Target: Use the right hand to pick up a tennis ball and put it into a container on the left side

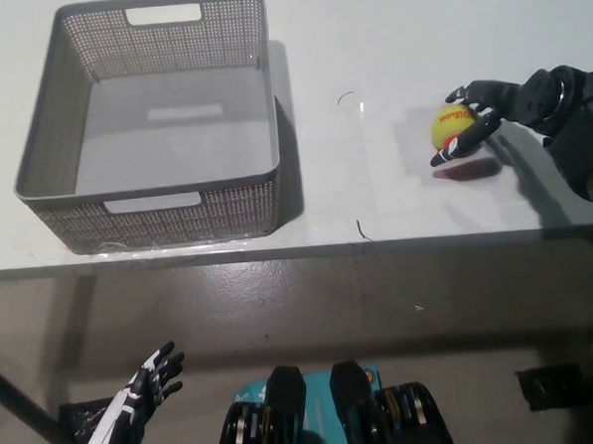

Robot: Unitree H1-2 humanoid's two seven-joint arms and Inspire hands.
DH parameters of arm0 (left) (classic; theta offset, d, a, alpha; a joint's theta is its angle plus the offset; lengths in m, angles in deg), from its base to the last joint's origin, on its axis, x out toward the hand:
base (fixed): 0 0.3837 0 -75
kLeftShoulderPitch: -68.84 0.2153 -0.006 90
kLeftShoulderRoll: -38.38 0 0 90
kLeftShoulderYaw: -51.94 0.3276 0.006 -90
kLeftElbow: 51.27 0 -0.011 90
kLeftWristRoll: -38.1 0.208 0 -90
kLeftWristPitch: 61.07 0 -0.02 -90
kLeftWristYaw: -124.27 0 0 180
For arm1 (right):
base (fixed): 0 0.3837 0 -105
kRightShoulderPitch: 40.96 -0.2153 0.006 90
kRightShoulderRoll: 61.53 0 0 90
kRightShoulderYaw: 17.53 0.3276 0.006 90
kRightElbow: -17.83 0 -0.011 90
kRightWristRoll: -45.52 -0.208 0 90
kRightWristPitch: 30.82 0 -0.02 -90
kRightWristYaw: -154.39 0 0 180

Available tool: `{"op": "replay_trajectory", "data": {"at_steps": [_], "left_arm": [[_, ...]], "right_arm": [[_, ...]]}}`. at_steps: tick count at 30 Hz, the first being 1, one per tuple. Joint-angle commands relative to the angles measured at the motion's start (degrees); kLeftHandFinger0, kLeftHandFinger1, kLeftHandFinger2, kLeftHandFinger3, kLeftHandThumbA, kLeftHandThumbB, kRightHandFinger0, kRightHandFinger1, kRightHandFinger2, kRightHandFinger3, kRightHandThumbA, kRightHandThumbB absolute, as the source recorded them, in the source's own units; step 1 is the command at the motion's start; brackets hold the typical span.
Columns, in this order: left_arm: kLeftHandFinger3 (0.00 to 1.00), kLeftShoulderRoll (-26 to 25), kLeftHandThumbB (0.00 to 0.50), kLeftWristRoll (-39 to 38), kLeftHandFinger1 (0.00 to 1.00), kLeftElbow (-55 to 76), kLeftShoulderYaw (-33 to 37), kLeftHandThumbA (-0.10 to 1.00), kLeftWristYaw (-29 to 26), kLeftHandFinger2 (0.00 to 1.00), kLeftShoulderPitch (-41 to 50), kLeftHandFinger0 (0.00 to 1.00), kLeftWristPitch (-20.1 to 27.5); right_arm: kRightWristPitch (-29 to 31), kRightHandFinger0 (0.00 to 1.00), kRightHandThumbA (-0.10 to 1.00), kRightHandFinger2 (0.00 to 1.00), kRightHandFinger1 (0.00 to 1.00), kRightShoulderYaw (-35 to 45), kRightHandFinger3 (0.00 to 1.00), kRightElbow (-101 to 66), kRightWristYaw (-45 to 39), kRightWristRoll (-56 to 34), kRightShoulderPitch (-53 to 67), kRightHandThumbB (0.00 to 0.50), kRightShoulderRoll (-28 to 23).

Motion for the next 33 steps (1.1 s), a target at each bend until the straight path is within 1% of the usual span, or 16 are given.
{"op": "replay_trajectory", "data": {"at_steps": [1, 7, 9, 10, 11, 12, 13, 14, 15, 16, 18, 19, 23, 25, 27, 33], "left_arm": [[1.0, -0.62, 0.355, -0.89, 1.0, 1.15, -0.22, 1.0, 0.83, 1.0, 0.24, 1.0, 1.86], [1.0, -0.61, 0.357, -0.98, 1.0, 1.14, -0.18, 1.0, 0.97, 1.0, 0.56, 1.0, 2.26], [1.0, -0.65, 0.354, -1.24, 1.0, 1.15, -0.2, 1.0, 1.2, 1.0, 0.61, 1.0, 2.66], [1.0, -0.65, 0.341, -1.3, 1.0, 1.16, -0.21, 1.0, 1.23, 1.0, 0.61, 1.0, 2.67], [1.0, -0.59, 0.325, -1.4, 1.0, 1.23, -0.27, 1.0, 1.2, 1.0, 0.64, 1.0, 2.66], [1.0, -0.58, 0.318, -1.5, 1.0, 1.17, -0.3, 1.0, 1.25, 1.0, 0.64, 1.0, 2.83], [1.0, -0.57, 0.32, -1.59, 1.0, 1.12, -0.32, 1.0, 1.3, 1.0, 0.64, 1.0, 2.9], [1.0, -0.54, 0.321, -1.69, 1.0, 1.11, -0.34, 1.0, 1.33, 1.0, 0.64, 1.0, 2.89], [1.0, -0.6, 0.324, -1.82, 1.0, 0.92, -0.45, 1.0, 1.36, 1.0, 0.23, 1.0, 2.8], [1.0, -0.63, 0.334, -1.72, 1.0, 0.98, -0.49, 1.0, 1.24, 1.0, 0.1, 1.0, 2.57], [1.0, -0.6, 0.328, -1.67, 1.0, 0.98, -0.49, 1.0, 1.22, 1.0, 0.04, 1.0, 2.62], [1.0, -0.67, 0.325, -1.87, 1.0, 0.77, -0.62, 1.0, 1.27, 1.0, -0.24, 1.0, 2.56], [1.0, -0.7, 0.329, -1.55, 1.0, 0.7, -0.67, 1.0, 1.02, 1.0, -0.46, 1.0, 2.51], [1.0, -0.69, 0.329, -1.86, 1.0, 0.76, -0.71, 1.0, 1.19, 1.0, -0.44, 1.0, 2.53], [1.0, -0.72, 0.328, -1.68, 1.0, 0.65, -0.69, 1.0, 1.13, 1.0, -0.41, 1.0, 2.72], [1.0, -0.48, 0.36, -0.67, 1.0, 1.53, -0.5, 1.0, 0.41, 1.0, 1.25, 1.0, 2.74]], "right_arm": [[1.51, 1.0, 1.0, 1.0, 1.0, 0.14, 1.0, 0.34, 1.54, -0.3, -3.17, 0.356, -0.15], [-1.03, 1.0, 0.98, 1.0, 1.0, 2.4, 1.0, 0.71, 9.43, -1.93, -0.84, 0.378, 0.48], [-1.1, 0.97, 0.8, 1.0, 0.92, 4.03, 1.0, 0.66, 13.86, -2.96, 0.08, 0.326, 0.81], [-1.28, 0.85, 0.73, 0.97, 0.82, 4.42, 1.0, 0.66, 15.08, -3.02, 0.34, 0.284, 0.97], [-1.2, 0.69, 0.52, 0.9, 0.73, 4.2, 1.0, 0.61, 16.71, -2.44, 0.7, 0.244, 1.15], [-1.02, 0.79, 0.44, 1.0, 0.9, 3.62, 1.0, 0.58, 18.32, -1.59, 1.02, 0.222, 1.28], [-0.56, 0.63, 0.24, 0.78, 0.71, 3.61, 0.85, 0.5, 20.44, -1.35, 1.39, 0.184, 1.38], [0.06, 0.46, 0.15, 0.71, 0.55, 3.81, 0.8, 0.41, 22.87, -1.4, 1.8, 0.214, 1.47], [1.13, 0.02, -0.09, 0.36, 0.14, 4.36, 0.44, 0.31, 25.86, -1.78, 2.1, 0.21, 1.56], [3.38, 0.0, -0.1, 0.2, 0.01, 5.38, 0.21, 0.12, 29.16, -2.61, 2.85, 0.17, 1.49], [4.95, 0.0, -0.1, 0.52, 0.22, 6.83, 0.46, -0.01, 30.89, -3.83, 3.5, 0.152, 1.42], [5.57, 0.02, -0.1, 0.71, 0.38, 7.39, 0.7, 0.01, 31.15, -4.22, 3.46, 0.135, 1.48], [5.87, 0.1, -0.1, 0.95, 0.61, 8.08, 0.98, 0.05, 32.0, -4.3, 3.26, 0.125, 1.49], [6.42, 0.14, -0.1, 1.0, 0.65, 8.87, 0.98, 0.07, 32.48, -4.72, 3.31, 0.131, 1.4], [7.61, 0.05, -0.1, 0.9, 0.53, 10.48, 0.9, -0.05, 33.33, -5.93, 3.43, 0.12, 1.39], [10.96, 0.0, -0.1, 0.82, 0.47, 15.59, 0.89, -0.68, 34.96, -9.37, 2.8, 0.121, 2.3]]}}
